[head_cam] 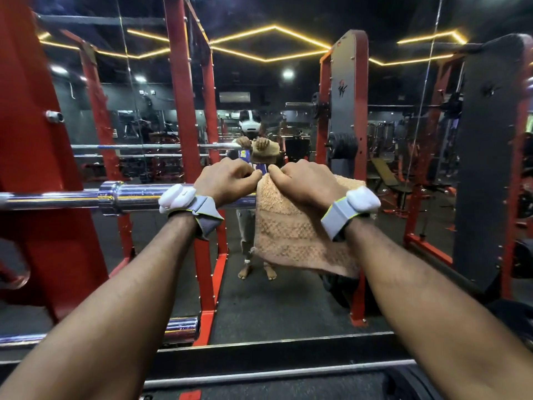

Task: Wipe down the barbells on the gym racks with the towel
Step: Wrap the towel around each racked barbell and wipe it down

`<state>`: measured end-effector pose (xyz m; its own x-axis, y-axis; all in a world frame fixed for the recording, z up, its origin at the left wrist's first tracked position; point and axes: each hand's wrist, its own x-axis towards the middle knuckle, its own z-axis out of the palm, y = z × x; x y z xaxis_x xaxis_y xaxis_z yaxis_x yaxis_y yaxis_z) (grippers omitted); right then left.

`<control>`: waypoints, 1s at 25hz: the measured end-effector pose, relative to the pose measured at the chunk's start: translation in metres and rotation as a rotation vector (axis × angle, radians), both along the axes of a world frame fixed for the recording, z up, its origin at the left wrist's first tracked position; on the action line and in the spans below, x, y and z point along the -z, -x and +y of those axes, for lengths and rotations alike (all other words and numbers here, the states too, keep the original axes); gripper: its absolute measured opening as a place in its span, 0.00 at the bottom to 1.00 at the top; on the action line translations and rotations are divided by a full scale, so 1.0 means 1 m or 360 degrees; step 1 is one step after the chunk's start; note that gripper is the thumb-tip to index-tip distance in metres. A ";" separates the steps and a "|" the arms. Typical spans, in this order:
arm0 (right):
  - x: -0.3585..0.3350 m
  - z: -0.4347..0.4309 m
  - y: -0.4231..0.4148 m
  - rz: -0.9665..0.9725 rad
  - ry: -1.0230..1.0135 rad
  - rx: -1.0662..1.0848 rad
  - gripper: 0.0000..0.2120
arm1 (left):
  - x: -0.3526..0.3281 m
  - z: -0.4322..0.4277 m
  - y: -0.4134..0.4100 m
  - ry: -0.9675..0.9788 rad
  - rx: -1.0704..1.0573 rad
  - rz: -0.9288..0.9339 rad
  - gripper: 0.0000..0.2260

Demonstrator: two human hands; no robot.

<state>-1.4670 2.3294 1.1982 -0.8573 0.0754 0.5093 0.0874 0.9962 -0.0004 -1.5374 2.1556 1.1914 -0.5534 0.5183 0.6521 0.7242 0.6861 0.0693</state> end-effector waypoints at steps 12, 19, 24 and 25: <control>0.004 -0.017 -0.004 0.0126 -0.0090 -0.0049 0.26 | -0.001 0.001 0.011 0.0017 -0.0077 -0.0083 0.20; 0.017 -0.026 -0.007 0.0314 -0.0232 0.0017 0.25 | -0.001 0.000 0.006 0.0033 -0.0072 -0.0065 0.19; 0.003 -0.027 0.002 0.0053 -0.0008 0.0098 0.29 | 0.000 0.000 0.004 0.0028 -0.0056 -0.0036 0.19; 0.015 -0.031 0.002 0.0263 -0.0108 0.0145 0.29 | 0.001 -0.001 0.004 0.0014 -0.0039 -0.0034 0.19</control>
<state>-1.4690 2.2987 1.1834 -0.7527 0.1095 0.6492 0.1812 0.9824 0.0445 -1.5411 2.1550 1.1903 -0.5797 0.5099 0.6356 0.7056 0.7042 0.0787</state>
